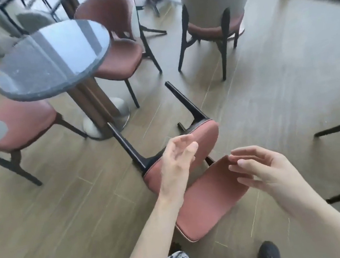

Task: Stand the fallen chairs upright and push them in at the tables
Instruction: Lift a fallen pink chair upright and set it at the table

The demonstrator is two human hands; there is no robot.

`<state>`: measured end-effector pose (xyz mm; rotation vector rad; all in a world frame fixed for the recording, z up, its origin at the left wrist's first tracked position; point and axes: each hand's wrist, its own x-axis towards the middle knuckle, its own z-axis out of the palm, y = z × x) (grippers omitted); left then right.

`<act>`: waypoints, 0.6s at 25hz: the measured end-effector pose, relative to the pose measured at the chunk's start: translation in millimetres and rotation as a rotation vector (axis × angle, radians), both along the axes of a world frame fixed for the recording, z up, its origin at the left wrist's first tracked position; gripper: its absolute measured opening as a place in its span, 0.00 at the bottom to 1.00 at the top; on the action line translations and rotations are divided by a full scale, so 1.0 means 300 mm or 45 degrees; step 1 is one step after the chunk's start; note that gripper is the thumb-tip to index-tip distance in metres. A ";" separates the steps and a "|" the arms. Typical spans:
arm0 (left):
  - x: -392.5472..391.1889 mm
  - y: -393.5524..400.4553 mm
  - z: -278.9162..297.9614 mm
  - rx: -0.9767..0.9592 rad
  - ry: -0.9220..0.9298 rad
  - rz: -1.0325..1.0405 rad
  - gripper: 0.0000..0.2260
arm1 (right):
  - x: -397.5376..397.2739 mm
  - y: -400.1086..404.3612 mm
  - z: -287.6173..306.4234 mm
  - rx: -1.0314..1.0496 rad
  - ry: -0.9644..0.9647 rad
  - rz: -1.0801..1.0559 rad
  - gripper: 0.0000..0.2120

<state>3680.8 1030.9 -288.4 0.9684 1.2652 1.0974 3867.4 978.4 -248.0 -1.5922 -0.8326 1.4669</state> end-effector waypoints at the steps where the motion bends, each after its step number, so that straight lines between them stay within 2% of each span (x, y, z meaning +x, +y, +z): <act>1: 0.053 -0.025 -0.023 -0.015 -0.014 0.113 0.16 | 0.059 0.015 -0.023 -0.015 0.014 0.077 0.10; 4: 0.207 -0.122 -0.079 -0.115 -0.082 0.338 0.18 | 0.211 -0.001 -0.092 -0.044 -0.020 0.210 0.10; 7: 0.329 -0.235 -0.162 -0.152 -0.131 0.472 0.15 | 0.294 -0.029 -0.168 -0.053 -0.034 0.339 0.11; 11: 0.389 -0.341 -0.311 -0.228 -0.172 0.532 0.14 | 0.288 -0.055 -0.305 -0.038 -0.083 0.390 0.12; 15: 0.380 -0.427 -0.541 -0.283 -0.166 0.563 0.13 | 0.280 -0.107 -0.537 -0.042 -0.077 0.389 0.10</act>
